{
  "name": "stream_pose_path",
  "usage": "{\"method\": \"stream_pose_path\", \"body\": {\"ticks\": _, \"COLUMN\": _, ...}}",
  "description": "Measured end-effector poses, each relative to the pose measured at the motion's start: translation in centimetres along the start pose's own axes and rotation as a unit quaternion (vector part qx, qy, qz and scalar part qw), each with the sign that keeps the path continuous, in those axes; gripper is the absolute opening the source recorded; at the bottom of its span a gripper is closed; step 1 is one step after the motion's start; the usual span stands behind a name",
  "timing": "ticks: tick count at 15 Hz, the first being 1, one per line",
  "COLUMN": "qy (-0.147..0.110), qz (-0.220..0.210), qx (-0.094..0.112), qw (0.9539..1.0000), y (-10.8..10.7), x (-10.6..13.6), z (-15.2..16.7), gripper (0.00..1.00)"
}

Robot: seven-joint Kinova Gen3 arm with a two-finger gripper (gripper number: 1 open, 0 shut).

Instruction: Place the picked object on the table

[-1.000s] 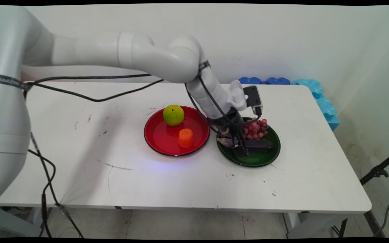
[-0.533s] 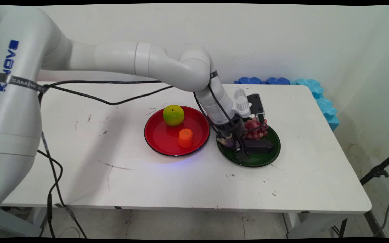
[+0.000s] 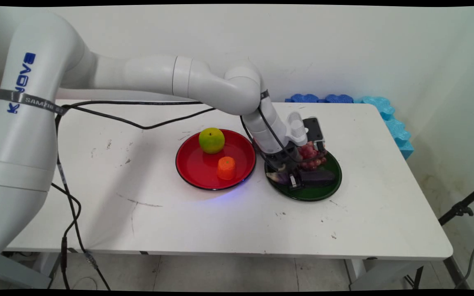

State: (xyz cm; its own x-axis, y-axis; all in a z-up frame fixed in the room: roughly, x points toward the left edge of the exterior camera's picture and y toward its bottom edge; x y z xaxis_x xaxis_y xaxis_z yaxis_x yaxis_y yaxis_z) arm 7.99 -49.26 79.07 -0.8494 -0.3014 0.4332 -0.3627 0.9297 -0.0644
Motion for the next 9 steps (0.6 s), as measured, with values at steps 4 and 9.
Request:
{"method": "stream_pose_path", "body": {"ticks": 4, "qy": 0.016, "qz": -0.004, "qx": 0.003, "qw": 0.9999, "y": 0.2, "x": 0.8, "z": -2.5, "gripper": 0.0}}
{"method": "stream_pose_path", "body": {"ticks": 9, "qy": 0.043, "qz": 0.0, "qx": 0.004, "qw": 0.9991, "y": 1.4, "x": 1.4, "z": -8.4, "gripper": 0.0}}
